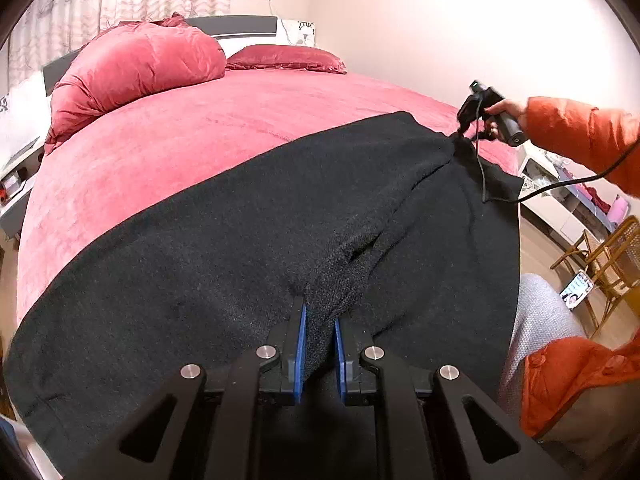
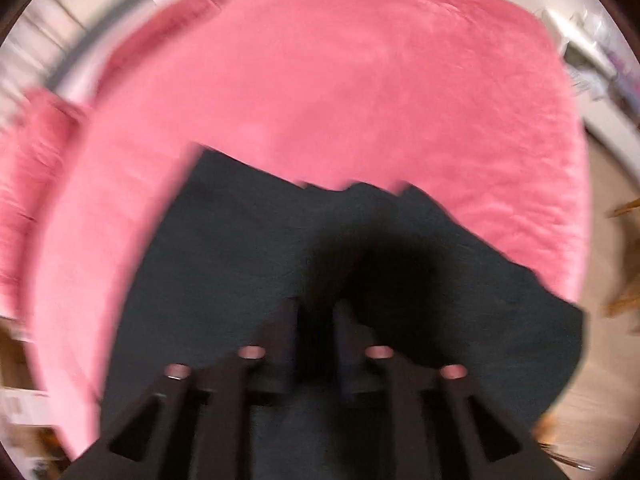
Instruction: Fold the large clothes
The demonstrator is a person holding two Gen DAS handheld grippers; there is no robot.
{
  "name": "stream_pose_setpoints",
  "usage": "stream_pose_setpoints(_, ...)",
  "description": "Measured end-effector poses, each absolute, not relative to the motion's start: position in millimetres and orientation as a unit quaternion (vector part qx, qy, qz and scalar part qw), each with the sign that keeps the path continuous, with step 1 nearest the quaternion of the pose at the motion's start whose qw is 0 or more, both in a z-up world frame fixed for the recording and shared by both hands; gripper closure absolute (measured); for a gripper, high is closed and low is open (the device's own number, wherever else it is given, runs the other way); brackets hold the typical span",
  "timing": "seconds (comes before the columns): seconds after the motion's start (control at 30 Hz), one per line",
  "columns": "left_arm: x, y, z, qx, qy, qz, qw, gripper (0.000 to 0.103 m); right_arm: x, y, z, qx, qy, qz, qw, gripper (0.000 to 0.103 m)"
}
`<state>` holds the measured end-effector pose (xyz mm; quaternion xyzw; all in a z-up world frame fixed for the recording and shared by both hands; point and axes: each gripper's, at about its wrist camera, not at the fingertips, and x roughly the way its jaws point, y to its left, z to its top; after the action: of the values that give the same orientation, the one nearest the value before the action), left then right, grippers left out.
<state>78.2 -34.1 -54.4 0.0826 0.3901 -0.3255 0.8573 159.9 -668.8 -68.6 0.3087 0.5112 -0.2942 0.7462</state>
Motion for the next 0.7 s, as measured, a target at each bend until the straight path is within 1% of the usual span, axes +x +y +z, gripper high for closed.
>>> stream_pose_setpoints(0.03,79.2,-34.7,-54.0,0.087,0.389,-0.325,0.857,0.091,161.5,-669.6,-78.2,0.289,0.533,-0.323,0.727,0.066)
stream_pose_setpoints(0.07,78.2,-35.7,-55.4,0.092,0.390,-0.325,0.857,0.091,162.0,-669.6,-83.5,0.292,0.537,-0.330,0.719,0.066)
stream_pose_setpoints(0.13,77.4,-37.0,-58.9,0.099,0.393,-0.325,0.854,0.091,158.9,-676.5,-93.4,0.333,0.530,-0.344,0.700,0.063)
stream_pose_setpoints(0.17,78.1,-37.9,-59.5,0.099,0.396,-0.324,0.853,0.091,159.3,-679.8,-98.7,0.351,0.531,-0.358,0.683,0.057)
stream_pose_setpoints(0.2,78.7,-37.8,-60.3,0.097,0.398,-0.324,0.853,0.091,158.9,-683.3,-105.9,0.364,0.540,-0.375,0.660,0.047)
stream_pose_setpoints(0.27,80.8,-38.2,-61.2,0.090,0.400,-0.323,0.853,0.091,161.3,-687.0,-116.2,0.374,0.547,-0.393,0.637,0.042)
stream_pose_setpoints(0.33,80.5,-39.5,-63.9,0.086,0.401,-0.321,0.853,0.091,164.0,-685.9,-119.4,0.355,0.542,-0.410,0.642,0.030)
stream_pose_setpoints(0.4,81.5,-40.2,-67.7,0.086,0.404,-0.321,0.852,0.091,163.9,-681.8,-122.9,0.345,0.529,-0.415,0.655,0.028)
stream_pose_setpoints(0.47,80.5,-41.4,-71.3,0.090,0.403,-0.320,0.853,0.090,166.7,-675.3,-122.6,0.310,0.533,-0.407,0.674,0.040)
stream_pose_setpoints(0.5,81.0,-42.9,-72.4,0.095,0.404,-0.318,0.853,0.089,169.1,-669.1,-118.9,0.295,0.530,-0.393,0.691,0.060)
stream_pose_setpoints(0.53,81.8,-45.0,-73.9,0.102,0.405,-0.314,0.853,0.089,172.8,-662.3,-116.2,0.283,0.532,-0.379,0.702,0.082)
stream_pose_setpoints(0.6,83.2,-48.2,-76.6,0.115,0.399,-0.308,0.856,0.085,174.1,-653.3,-109.2,0.258,0.542,-0.360,0.714,0.094)
stream_pose_setpoints(0.63,85.0,-49.7,-78.2,0.121,0.397,-0.307,0.856,0.085,167.9,-655.3,-105.7,0.274,0.535,-0.352,0.718,0.095)
stream_pose_setpoints(0.7,86.5,-49.7,-81.2,0.125,0.394,-0.298,0.860,0.085,140.4,-667.8,-94.2,0.346,0.496,-0.327,0.726,0.095)
